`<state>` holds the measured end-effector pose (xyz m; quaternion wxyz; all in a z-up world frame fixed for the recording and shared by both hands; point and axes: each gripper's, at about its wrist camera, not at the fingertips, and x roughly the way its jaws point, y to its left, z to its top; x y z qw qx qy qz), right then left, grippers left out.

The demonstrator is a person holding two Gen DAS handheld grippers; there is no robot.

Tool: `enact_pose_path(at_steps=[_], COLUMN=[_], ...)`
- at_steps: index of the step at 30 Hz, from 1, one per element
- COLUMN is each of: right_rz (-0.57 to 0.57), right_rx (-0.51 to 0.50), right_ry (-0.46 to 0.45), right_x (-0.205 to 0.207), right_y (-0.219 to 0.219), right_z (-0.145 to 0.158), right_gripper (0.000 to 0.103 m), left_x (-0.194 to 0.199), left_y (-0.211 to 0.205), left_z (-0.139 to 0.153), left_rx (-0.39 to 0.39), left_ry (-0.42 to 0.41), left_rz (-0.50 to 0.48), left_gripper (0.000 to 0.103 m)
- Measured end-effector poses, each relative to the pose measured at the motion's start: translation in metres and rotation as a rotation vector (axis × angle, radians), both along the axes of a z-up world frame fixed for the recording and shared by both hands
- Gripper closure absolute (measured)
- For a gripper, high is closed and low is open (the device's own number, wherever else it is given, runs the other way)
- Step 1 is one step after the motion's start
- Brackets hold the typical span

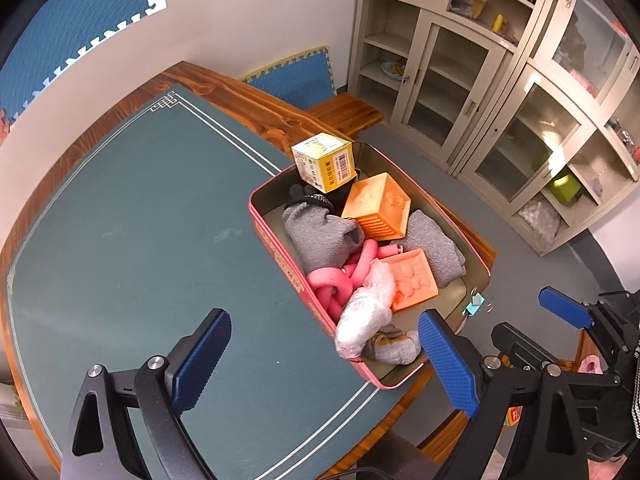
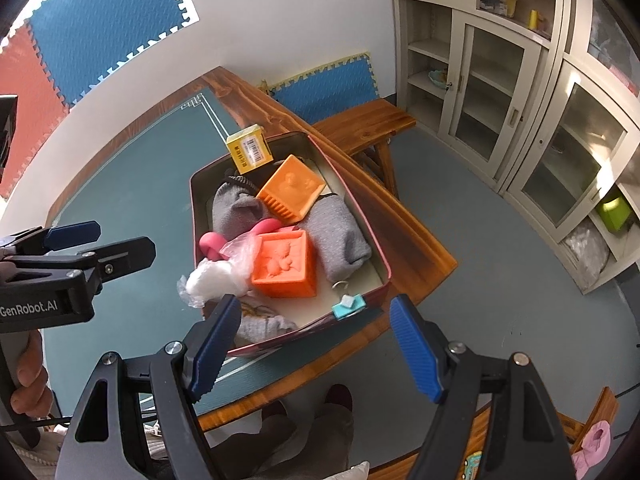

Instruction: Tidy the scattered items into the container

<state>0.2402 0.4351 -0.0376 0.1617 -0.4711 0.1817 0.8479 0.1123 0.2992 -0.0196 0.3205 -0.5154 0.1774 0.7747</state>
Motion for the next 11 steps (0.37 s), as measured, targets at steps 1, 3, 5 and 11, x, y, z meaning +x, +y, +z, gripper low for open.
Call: enact_pose_path(at_steps=[1,3,5,11], right_rz=[0.003,0.008,0.013,0.029], right_rx=[-0.002,-0.005,-0.008,-0.017], right_ry=[0.000,0.001,0.001,0.003], right_x=[0.000,-0.001,-0.002,-0.005], right_y=[0.002,0.007,0.012,0.024], right_z=[0.000,-0.002,-0.003,-0.006], right_gripper=[0.023,0.023,0.023,0.023], left_x=[0.001,0.002,0.003,0.005], left_y=[0.002,0.006,0.010,0.018], left_z=[-0.001,-0.002,-0.002,0.000], left_rx=[-0.001,-0.003,-0.005,-0.012], left_ry=[-0.001,-0.004,-0.003,0.013], left_rz=[0.001,0.003,0.006,0.013], left_gripper=[0.006,0.006,0.006,0.006])
